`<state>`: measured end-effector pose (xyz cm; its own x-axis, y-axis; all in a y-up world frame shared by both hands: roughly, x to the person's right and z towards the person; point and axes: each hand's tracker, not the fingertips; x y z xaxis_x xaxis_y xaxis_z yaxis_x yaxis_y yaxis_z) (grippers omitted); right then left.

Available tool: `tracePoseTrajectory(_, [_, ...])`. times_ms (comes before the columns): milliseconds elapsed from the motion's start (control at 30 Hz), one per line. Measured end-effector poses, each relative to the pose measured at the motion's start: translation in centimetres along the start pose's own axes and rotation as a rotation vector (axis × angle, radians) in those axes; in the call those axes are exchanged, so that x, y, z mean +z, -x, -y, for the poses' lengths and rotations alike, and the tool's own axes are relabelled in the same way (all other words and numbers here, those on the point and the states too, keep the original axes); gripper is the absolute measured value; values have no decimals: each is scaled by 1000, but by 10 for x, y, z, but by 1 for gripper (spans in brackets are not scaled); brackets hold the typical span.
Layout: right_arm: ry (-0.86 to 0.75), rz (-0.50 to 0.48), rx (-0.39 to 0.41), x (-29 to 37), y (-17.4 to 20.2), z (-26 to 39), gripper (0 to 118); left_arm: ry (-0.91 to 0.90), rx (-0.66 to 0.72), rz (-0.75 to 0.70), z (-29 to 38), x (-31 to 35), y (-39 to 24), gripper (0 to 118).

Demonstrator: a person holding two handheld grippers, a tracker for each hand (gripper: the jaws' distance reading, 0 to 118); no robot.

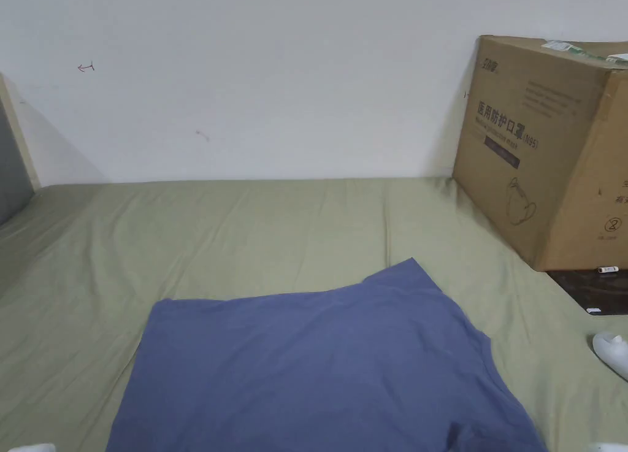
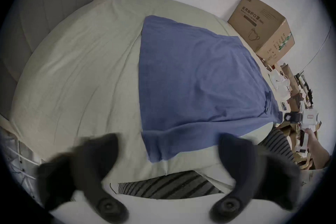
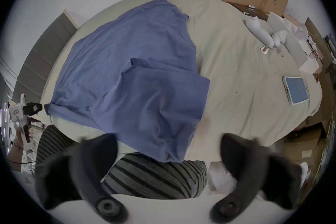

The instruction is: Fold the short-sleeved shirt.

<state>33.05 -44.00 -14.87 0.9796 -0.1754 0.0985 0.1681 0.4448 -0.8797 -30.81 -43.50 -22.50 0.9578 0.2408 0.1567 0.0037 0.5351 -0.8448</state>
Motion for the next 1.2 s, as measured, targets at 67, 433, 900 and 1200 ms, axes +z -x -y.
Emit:
tracePoseTrajectory(67, [-81, -20, 0, 16, 6, -4, 118, -66, -4, 27, -7, 13, -1, 114])
tracePoseTrajectory(433, [-551, -97, -44, 102, 68, -21, 25, -314, 3, -19, -30, 98, -51, 1])
tracePoseTrajectory(900, [-430, -152, -70, 80, 76, -28, 0, 125, 15, -67, -24, -18, 0, 111])
tracePoseTrajectory(1200, [-355, -121, -143, 61, 49, -18, 0, 117, -113, -83, -15, -24, -17, 3])
